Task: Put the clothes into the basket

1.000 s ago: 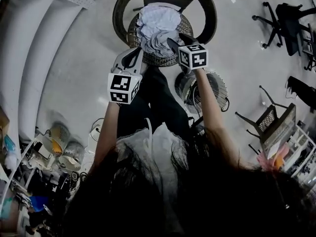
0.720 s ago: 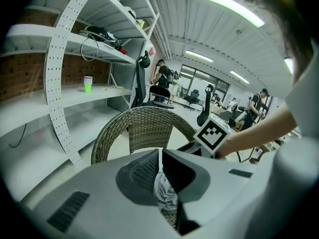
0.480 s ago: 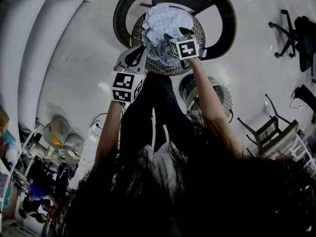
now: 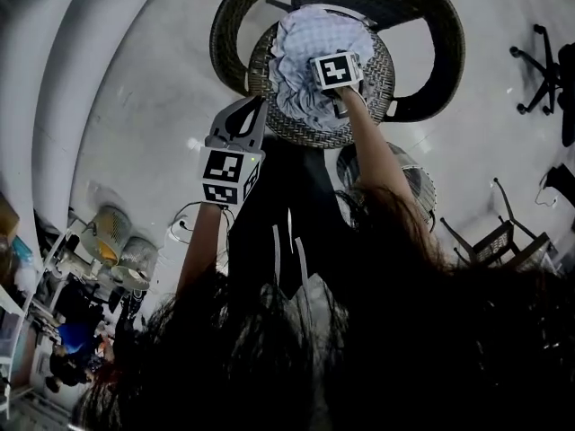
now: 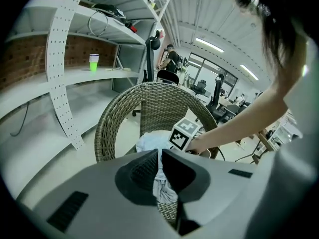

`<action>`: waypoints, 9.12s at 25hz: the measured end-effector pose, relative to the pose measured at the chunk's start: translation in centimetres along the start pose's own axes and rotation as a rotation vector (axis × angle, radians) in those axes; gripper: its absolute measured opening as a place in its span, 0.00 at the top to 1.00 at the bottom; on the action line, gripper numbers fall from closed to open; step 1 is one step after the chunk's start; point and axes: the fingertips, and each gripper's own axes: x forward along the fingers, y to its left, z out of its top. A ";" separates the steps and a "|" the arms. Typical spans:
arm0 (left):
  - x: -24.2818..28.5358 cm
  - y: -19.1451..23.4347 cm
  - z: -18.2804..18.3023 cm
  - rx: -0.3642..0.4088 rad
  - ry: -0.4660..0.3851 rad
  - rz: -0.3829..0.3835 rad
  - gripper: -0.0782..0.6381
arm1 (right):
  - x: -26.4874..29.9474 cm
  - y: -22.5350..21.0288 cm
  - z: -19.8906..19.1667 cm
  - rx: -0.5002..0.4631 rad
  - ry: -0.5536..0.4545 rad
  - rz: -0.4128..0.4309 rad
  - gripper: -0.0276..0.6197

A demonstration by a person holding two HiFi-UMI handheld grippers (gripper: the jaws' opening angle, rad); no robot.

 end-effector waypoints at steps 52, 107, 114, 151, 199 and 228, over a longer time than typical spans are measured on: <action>-24.8 -9.5 7.2 0.143 -0.320 -0.111 0.86 | -49.9 13.8 1.5 0.319 -0.781 0.446 0.80; -22.3 -55.4 -10.2 0.521 -0.090 -0.655 0.86 | -76.4 -4.4 -54.2 0.723 -1.333 0.124 0.80; -20.9 -55.8 -13.4 0.535 -0.031 -0.631 0.86 | -66.5 -5.1 -56.0 0.878 -1.221 0.258 0.80; -5.9 -51.9 -27.2 0.546 0.271 -0.561 0.86 | -24.7 -14.6 -66.0 1.307 -0.613 0.087 0.59; -20.5 -26.4 -8.9 0.320 -0.027 -0.313 0.86 | -46.9 7.8 -31.9 0.805 -0.964 0.379 0.60; -21.7 -8.1 -3.0 0.067 -0.115 -0.113 0.86 | -35.3 15.4 -10.9 0.237 -0.587 0.201 0.64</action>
